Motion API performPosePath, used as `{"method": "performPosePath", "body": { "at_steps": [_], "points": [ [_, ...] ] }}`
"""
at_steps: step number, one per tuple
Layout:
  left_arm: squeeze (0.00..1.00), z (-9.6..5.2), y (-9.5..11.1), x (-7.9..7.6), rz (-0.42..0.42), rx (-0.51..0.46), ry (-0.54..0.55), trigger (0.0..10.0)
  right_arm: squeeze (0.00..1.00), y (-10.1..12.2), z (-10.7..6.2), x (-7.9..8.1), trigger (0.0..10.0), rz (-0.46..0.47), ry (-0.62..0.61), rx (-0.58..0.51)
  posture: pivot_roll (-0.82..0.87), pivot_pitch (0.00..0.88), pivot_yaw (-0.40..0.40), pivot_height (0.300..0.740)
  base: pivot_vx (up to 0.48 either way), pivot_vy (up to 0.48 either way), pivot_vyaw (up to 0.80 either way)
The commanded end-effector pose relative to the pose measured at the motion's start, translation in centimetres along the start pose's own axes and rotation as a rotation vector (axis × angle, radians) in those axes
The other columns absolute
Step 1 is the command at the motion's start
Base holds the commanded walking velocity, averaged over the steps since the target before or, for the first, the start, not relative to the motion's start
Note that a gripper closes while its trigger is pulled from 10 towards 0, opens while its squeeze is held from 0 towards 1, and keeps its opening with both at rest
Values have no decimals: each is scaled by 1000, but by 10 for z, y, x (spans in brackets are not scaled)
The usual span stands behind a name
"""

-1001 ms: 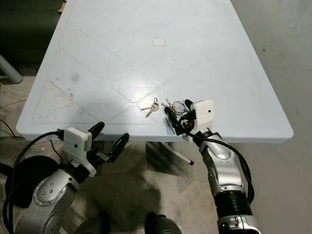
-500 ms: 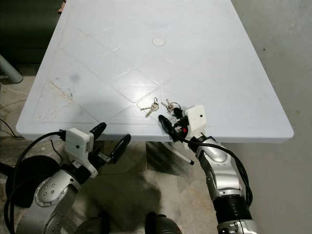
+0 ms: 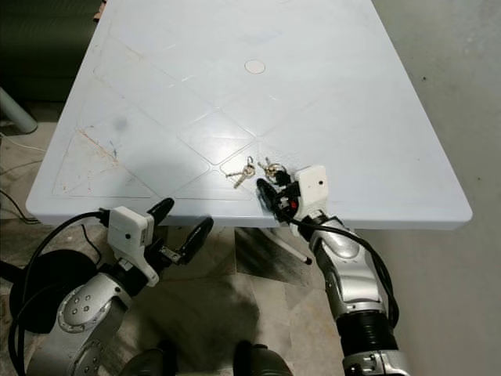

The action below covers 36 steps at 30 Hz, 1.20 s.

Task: Hang keys on a hook

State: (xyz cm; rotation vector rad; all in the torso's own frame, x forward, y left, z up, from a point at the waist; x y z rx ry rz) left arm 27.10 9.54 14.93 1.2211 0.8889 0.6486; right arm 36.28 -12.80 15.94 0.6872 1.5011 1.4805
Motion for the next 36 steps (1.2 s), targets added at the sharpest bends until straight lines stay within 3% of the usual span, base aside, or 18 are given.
{"method": "performPosePath", "body": {
  "at_steps": [1,2,3,20,36],
  "points": [
    [0,-2,0,-3,-8,0,-9,10000,878,2,-3,-4,10000,36,-13,-15,86,281,-99,740,0,0,0],
    [0,-2,0,-3,-9,-1,-8,10000,878,2,-3,-5,10000,27,-21,-11,86,281,-99,740,0,0,0],
    [0,-2,0,-3,-10,-1,-7,10000,1000,2,-2,-5,10000,21,-32,-7,86,281,-99,740,0,0,0],
    [0,-2,1,-3,-10,-8,-2,10000,1000,-1,10,7,10000,14,-66,68,92,274,-104,740,0,0,0],
    [0,-2,2,-2,-10,-11,6,10000,1000,14,20,16,10000,14,-61,26,94,276,-106,740,0,0,0]
  ]
}}
Point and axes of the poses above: a point about 5 cm out from each wrist's last joint towards the gripper, its own z axis pointing out of the wrist towards the gripper, its own y axis along the axis of the wrist's last joint, x = y × z, the point moved 3 cm from there along z, pointing out of the wrist towards the gripper, and after that the axes turned 12 degrees about -z, right-handed, at the moved point
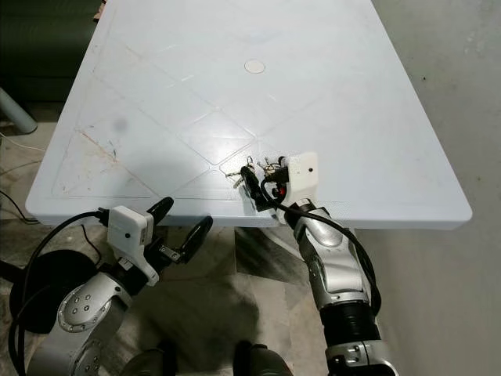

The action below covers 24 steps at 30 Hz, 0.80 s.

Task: Hang keys on a hook

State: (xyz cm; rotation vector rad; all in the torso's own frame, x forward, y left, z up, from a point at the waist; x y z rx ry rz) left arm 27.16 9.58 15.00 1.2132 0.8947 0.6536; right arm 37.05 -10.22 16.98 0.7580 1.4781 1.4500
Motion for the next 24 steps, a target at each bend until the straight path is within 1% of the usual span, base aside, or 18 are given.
{"method": "performPosePath", "body": {
  "at_steps": [1,2,3,4,7,11,13,14,16,17,20,24],
  "points": [
    [0,-2,1,-3,-8,-6,-1,10000,1000,3,1,1,10000,-31,-5,10,94,282,-111,740,0,0,0],
    [0,-2,1,-3,-8,-7,-1,10000,478,3,2,1,10000,-44,-7,17,94,282,-111,740,0,0,0],
    [0,-2,1,-3,-7,-7,-1,10000,478,3,2,2,10000,-52,-7,20,94,282,-111,740,0,0,0],
    [0,-2,1,-3,-7,-8,0,10000,0,2,3,3,10000,-63,-2,33,94,282,-111,740,0,0,0],
    [0,-2,1,-3,-6,-8,2,10000,0,-2,4,6,10000,-90,2,73,94,282,-111,740,0,0,0],
    [0,-2,1,-3,-5,-8,4,10000,0,-5,5,7,10000,-116,1,90,94,282,-111,740,0,0,0],
    [0,-2,1,-3,-4,-8,4,10000,0,-5,4,8,10000,-95,7,88,95,286,-114,740,0,0,0],
    [0,-2,1,-3,-4,-8,5,10000,0,-4,4,8,4745,-94,5,86,95,286,-114,740,0,0,0],
    [0,-2,1,-3,-4,-9,6,10000,0,-4,4,7,2745,-113,-8,90,95,286,-114,740,0,0,0],
    [0,-2,1,-3,-4,-9,7,10000,0,-5,4,7,0,-117,-11,98,95,286,-114,740,0,0,0],
    [0,-3,1,-3,-4,-9,8,10000,0,-4,4,7,0,-114,-14,93,95,286,-114,740,0,0,0],
    [0,-3,1,-3,-5,-8,11,10000,0,-3,4,6,0,-134,-22,89,97,288,-115,740,0,0,0]
  ]
}}
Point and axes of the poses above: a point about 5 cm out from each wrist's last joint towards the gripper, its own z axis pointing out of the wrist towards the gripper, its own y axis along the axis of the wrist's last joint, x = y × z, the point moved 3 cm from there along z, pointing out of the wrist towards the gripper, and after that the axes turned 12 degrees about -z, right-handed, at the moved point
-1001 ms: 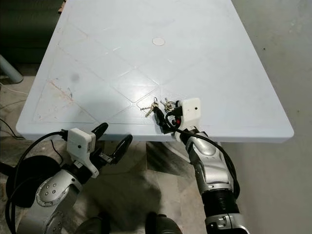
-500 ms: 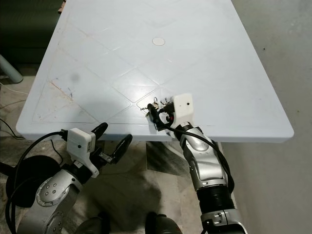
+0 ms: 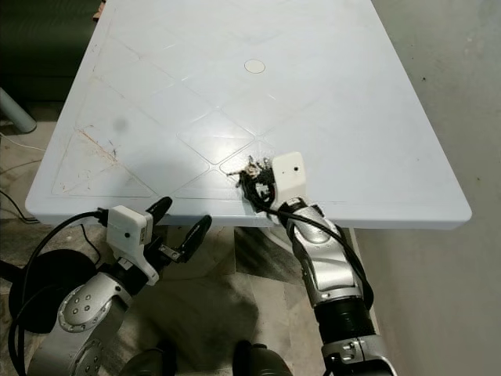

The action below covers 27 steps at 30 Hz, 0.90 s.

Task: Hang keys on a hook

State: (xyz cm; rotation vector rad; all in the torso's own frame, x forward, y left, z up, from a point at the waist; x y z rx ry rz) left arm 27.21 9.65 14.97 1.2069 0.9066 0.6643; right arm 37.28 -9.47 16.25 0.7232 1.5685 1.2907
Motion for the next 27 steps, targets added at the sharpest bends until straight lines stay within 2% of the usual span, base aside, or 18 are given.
{"method": "performPosePath", "body": {
  "at_steps": [1,27],
  "points": [
    [0,-3,1,-4,-4,-6,-4,10000,0,4,0,-2,0,-21,-15,-9,97,288,-115,740,0,0,0],
    [0,-3,1,-4,-7,-10,-6,10000,0,4,-1,-3,0,-23,-15,-19,99,276,-117,740,0,0,0]
  ]
}}
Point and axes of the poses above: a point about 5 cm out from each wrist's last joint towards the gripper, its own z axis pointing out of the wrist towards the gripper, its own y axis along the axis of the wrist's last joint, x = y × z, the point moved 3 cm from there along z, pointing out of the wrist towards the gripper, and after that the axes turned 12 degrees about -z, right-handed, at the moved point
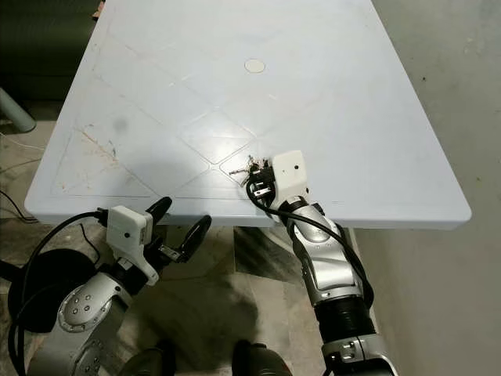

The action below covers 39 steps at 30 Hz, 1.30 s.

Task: Hang keys on a hook

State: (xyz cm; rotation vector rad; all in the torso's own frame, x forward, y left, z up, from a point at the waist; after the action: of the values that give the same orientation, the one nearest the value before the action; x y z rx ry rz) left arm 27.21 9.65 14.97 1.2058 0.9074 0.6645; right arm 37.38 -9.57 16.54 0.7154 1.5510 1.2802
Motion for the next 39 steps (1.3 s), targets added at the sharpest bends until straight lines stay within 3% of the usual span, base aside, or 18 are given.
{"method": "performPosePath", "body": {
  "at_steps": [1,15,28,33,34,35,36,39],
  "points": [
    [0,-3,1,-4,-6,-9,-7,10000,0,1,-1,-1,0,-11,0,-10,99,276,-117,740,0,0,0],
    [0,-3,1,-5,-8,-11,-5,10000,0,1,-1,0,0,7,3,-18,103,275,-121,740,0,0,0],
    [0,-3,1,-5,-11,-13,1,10000,0,17,1,-24,0,112,-90,-92,101,279,-121,740,0,0,0],
    [0,-3,0,-5,-12,-12,0,10000,0,17,0,-21,0,133,-45,-108,101,279,-121,740,0,0,0],
    [0,-3,1,-5,-11,-13,1,10000,0,16,-2,-20,10000,142,-23,-124,101,279,-121,740,0,0,0],
    [0,-3,0,-5,-10,-13,1,10000,0,15,-4,-20,10000,163,-15,-132,101,279,-121,740,0,0,0],
    [0,-3,1,-4,-11,-14,1,10000,1000,14,-4,-20,10000,158,-7,-131,99,283,-121,740,0,0,0],
    [0,-3,1,-4,-11,-15,1,10000,1000,14,-5,-14,10000,135,36,-137,99,283,-121,740,0,0,0]
  ]
}}
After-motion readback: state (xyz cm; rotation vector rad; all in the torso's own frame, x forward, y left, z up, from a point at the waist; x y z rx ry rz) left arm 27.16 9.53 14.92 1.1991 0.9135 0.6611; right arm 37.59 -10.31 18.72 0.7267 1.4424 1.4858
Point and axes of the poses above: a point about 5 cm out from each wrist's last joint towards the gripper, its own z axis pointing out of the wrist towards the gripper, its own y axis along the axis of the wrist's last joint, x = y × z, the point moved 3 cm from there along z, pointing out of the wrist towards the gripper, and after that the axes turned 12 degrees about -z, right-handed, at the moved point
